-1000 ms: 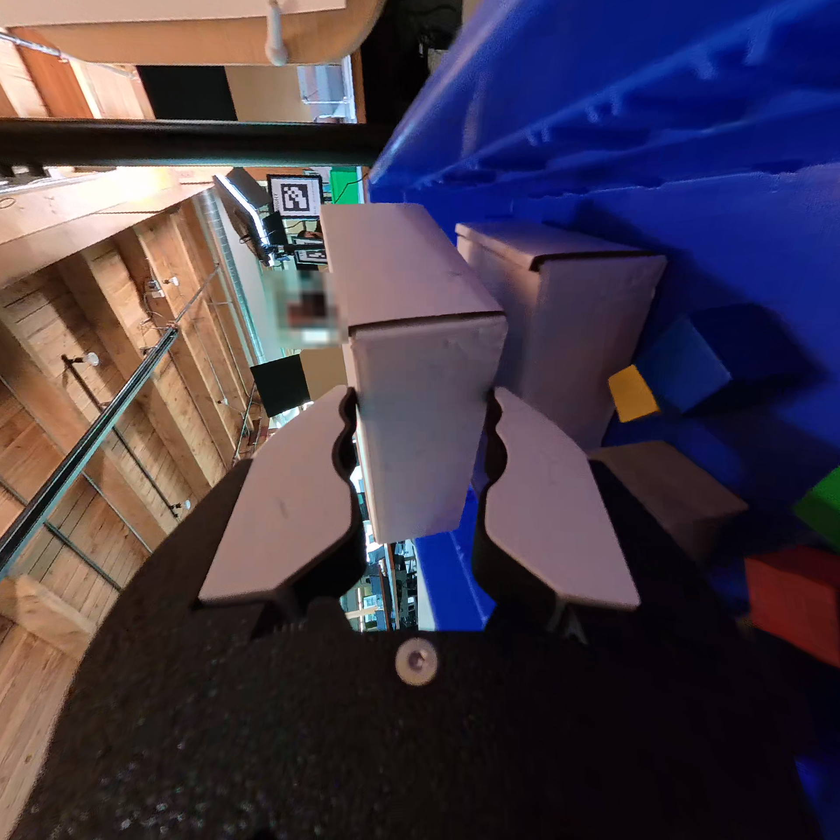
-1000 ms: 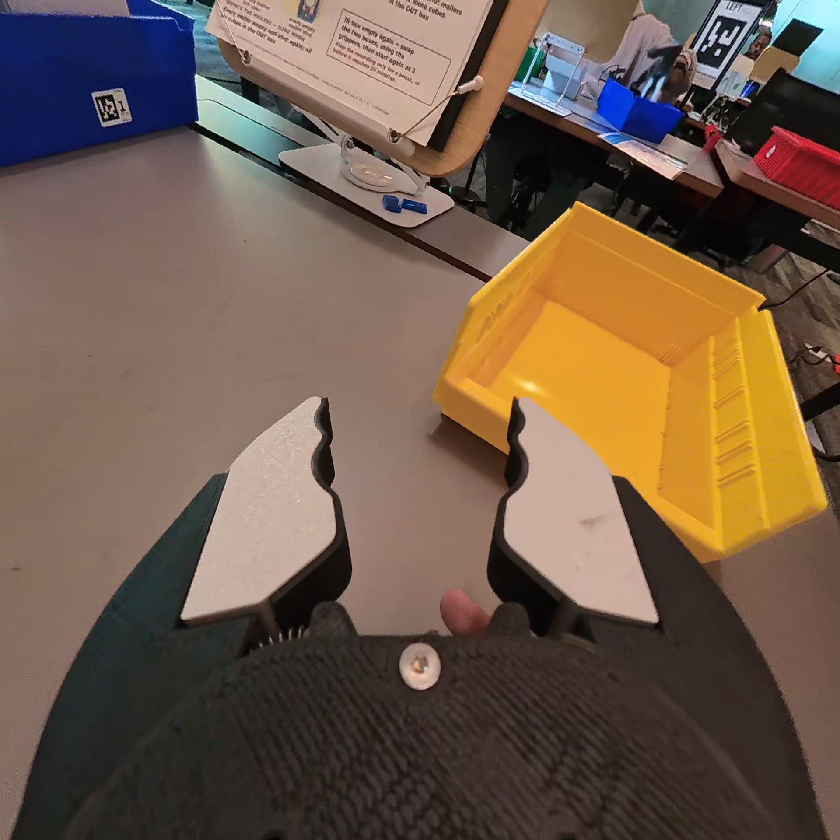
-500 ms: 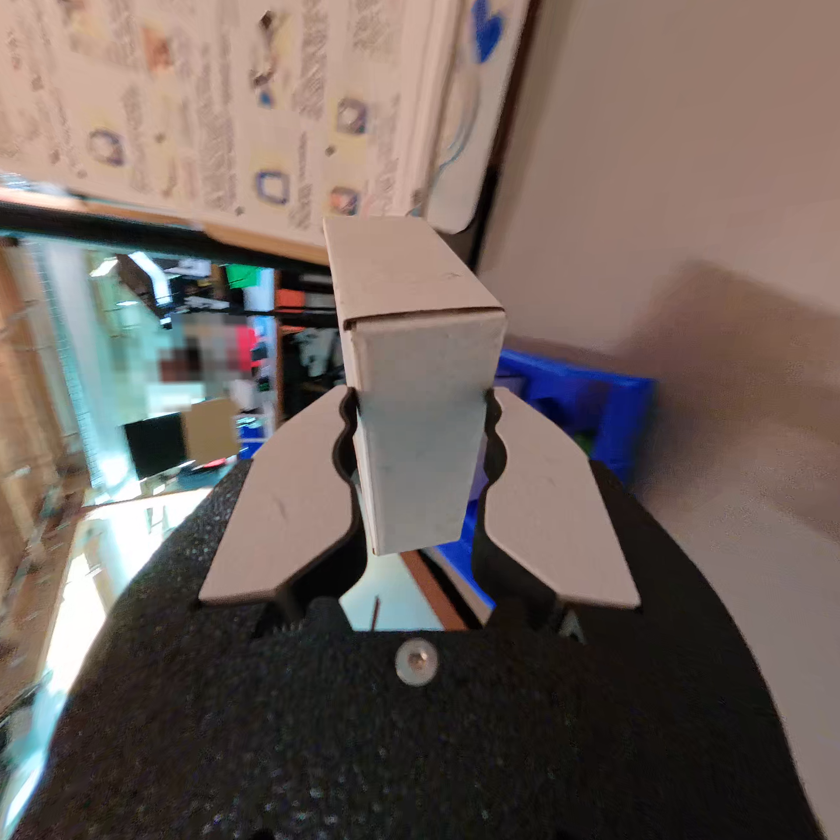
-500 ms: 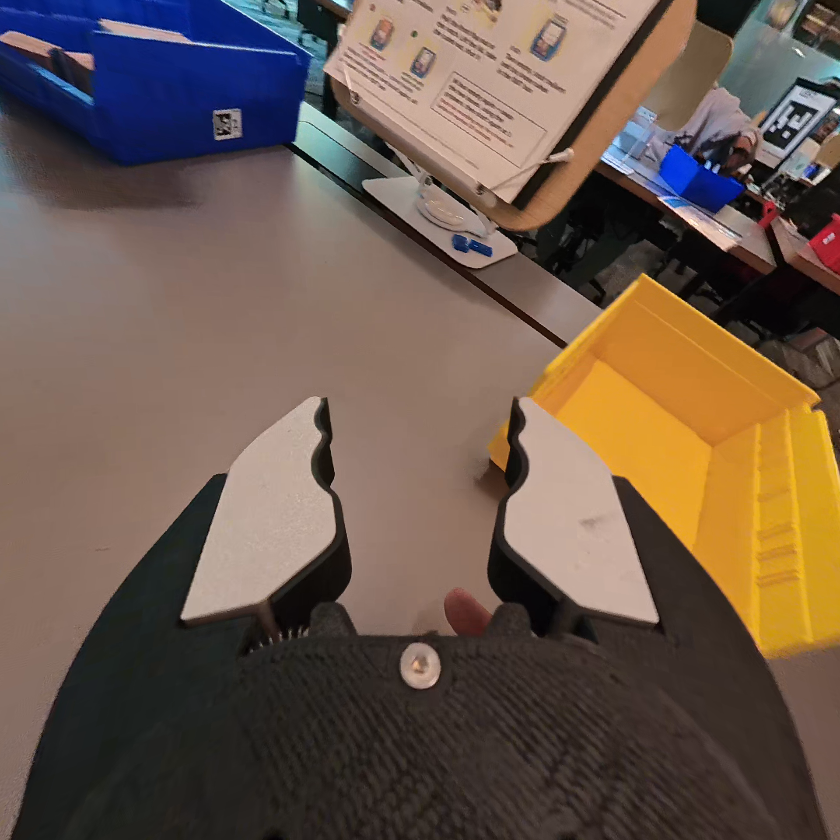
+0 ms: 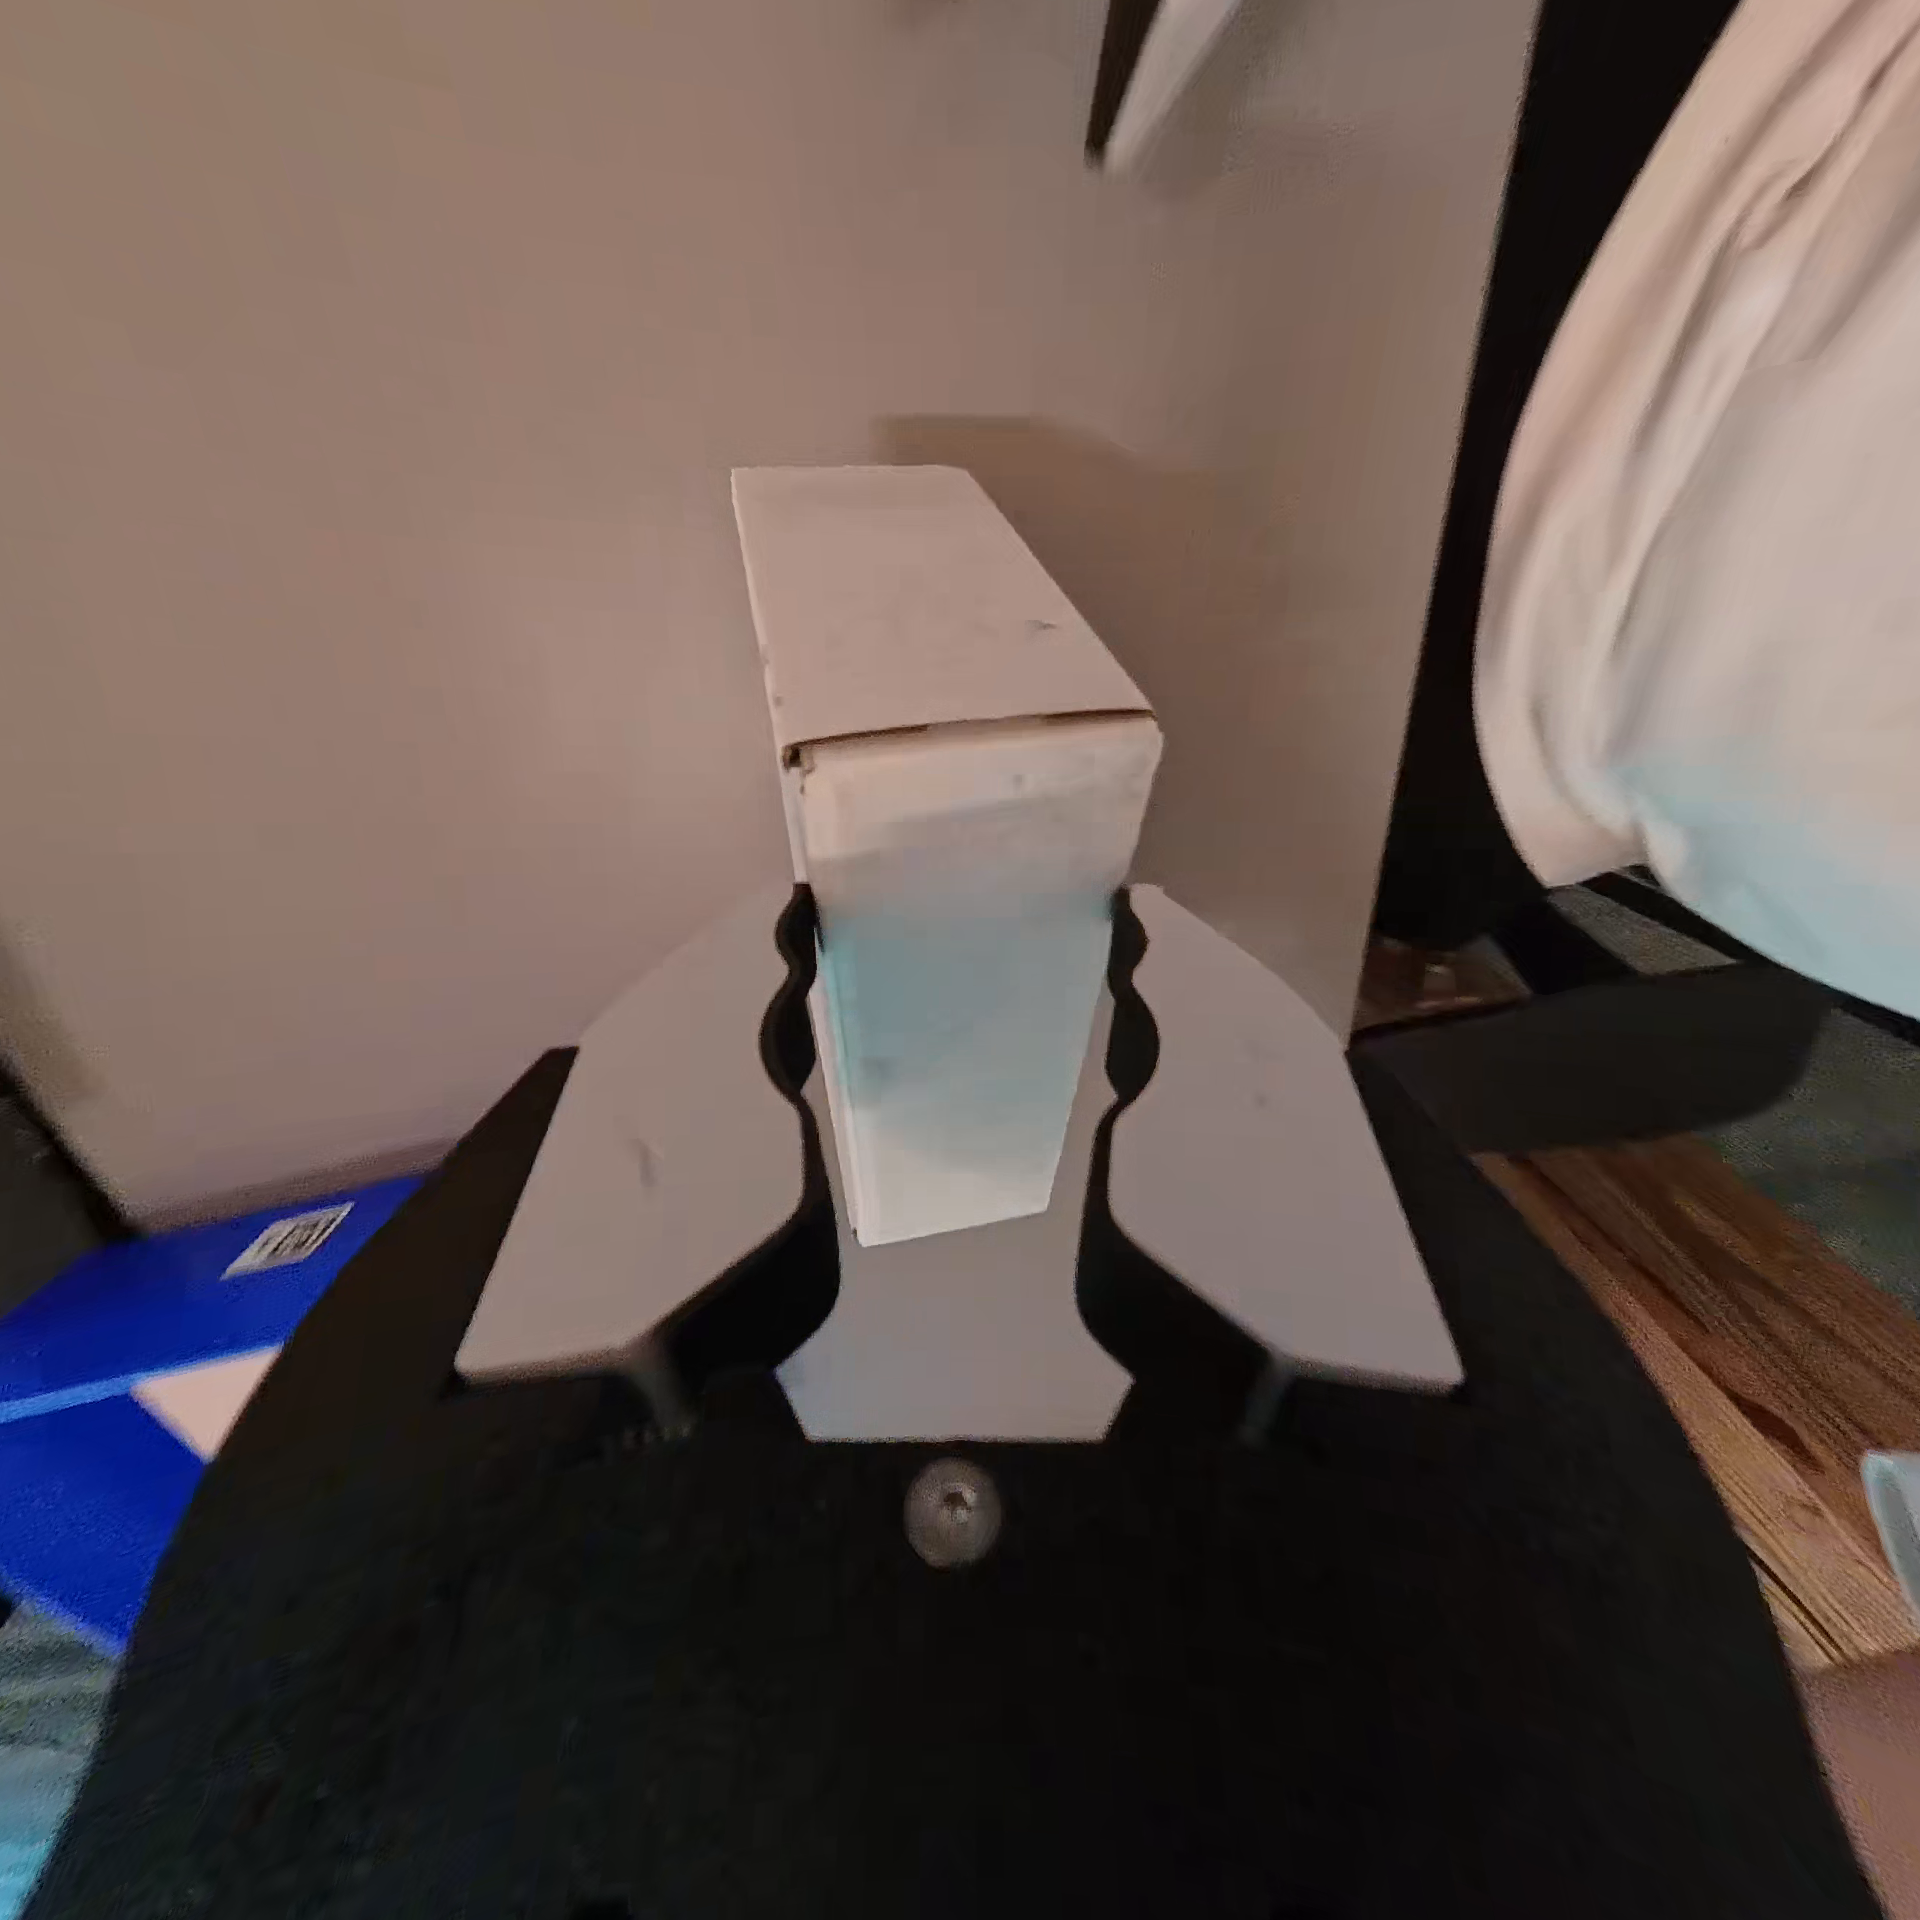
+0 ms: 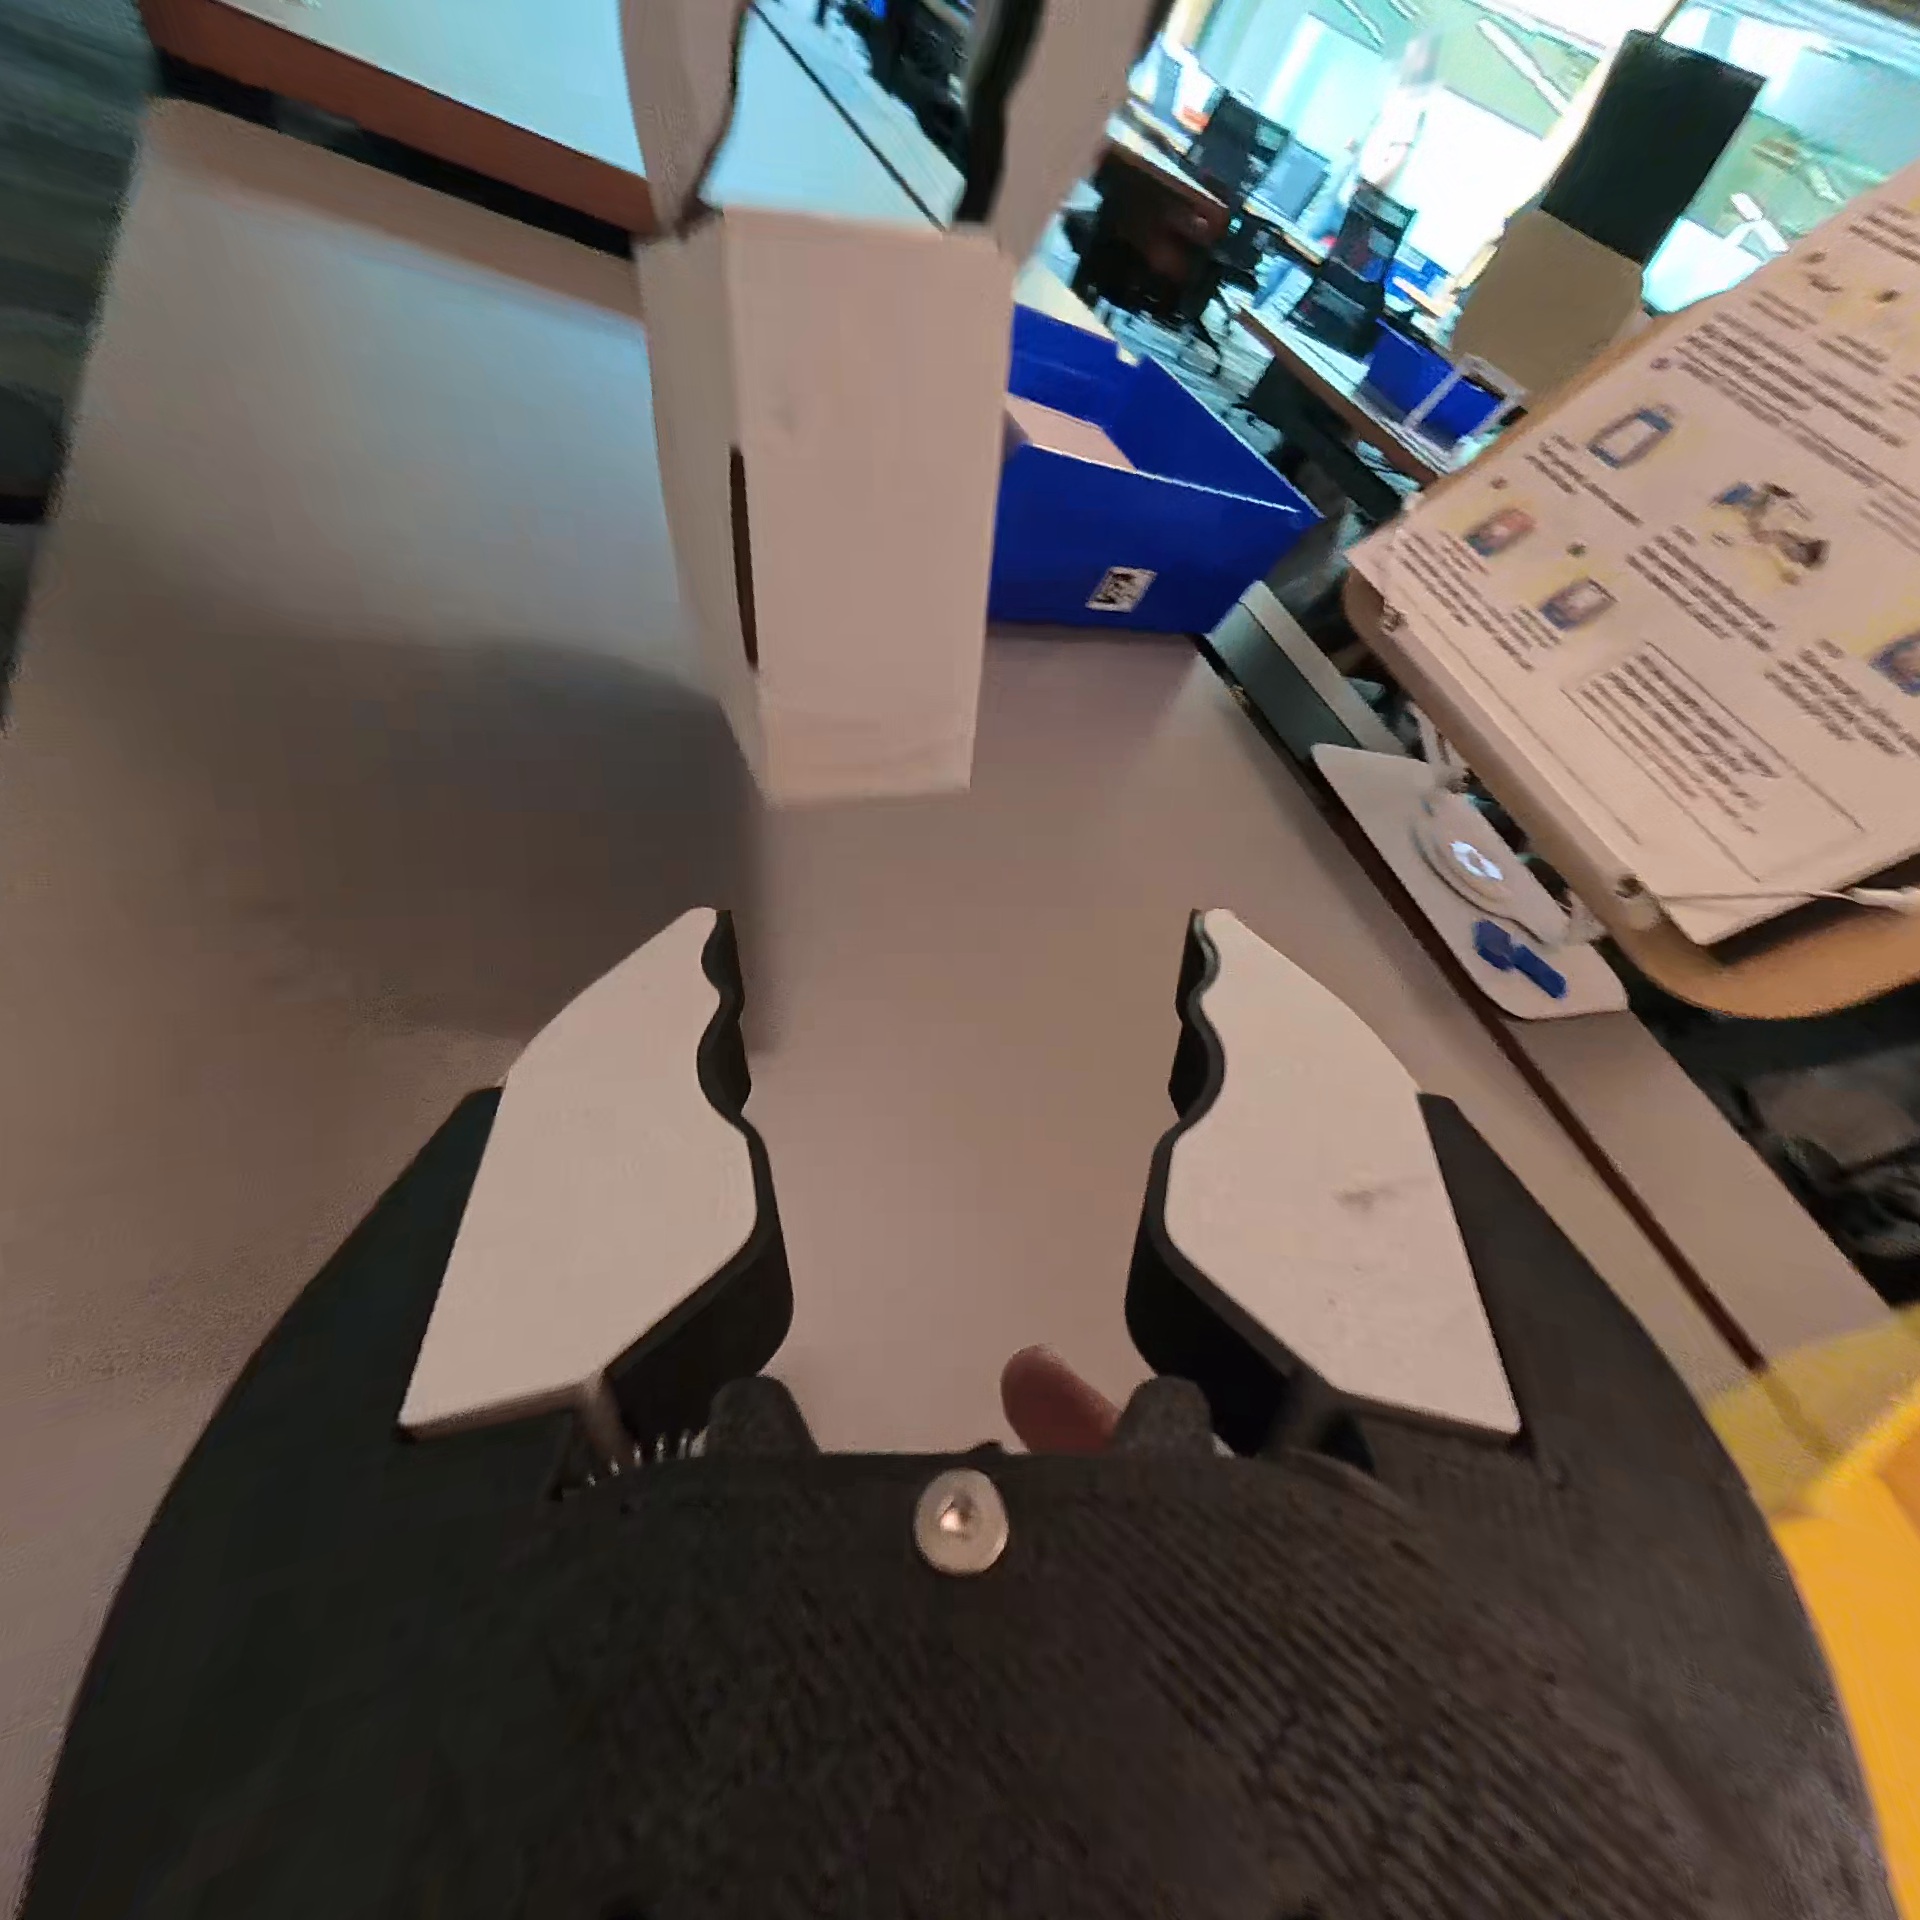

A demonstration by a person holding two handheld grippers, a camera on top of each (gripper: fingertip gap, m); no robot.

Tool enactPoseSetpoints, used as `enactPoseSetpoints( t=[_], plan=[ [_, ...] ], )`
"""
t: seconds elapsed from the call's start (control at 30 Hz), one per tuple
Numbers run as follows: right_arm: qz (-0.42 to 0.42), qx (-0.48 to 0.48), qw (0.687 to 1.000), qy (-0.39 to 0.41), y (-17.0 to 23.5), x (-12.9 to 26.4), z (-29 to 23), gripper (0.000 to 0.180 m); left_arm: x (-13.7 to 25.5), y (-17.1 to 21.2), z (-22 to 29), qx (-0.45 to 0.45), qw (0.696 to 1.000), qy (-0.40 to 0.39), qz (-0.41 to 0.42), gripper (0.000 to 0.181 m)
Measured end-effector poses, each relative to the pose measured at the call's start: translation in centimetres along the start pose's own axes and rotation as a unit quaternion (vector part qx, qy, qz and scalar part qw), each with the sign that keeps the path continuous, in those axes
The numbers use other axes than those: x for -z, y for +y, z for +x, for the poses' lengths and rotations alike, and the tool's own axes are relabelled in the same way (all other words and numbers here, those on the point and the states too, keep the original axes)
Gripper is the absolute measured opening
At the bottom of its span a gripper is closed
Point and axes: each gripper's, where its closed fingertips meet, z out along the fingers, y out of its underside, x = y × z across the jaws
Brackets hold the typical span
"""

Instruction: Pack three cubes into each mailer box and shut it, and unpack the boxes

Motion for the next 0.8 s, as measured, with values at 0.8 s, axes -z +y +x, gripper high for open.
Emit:
enactPoseSetpoints(
  t=[0.8],
  plan=[
    [-0.035,-0.001,0.999,-0.023,2.2,-1.4,-1.4,0.09,1.0,-3.3,-2.7,0.113,0.861,-0.139,0.476,0.08]
  ],
)
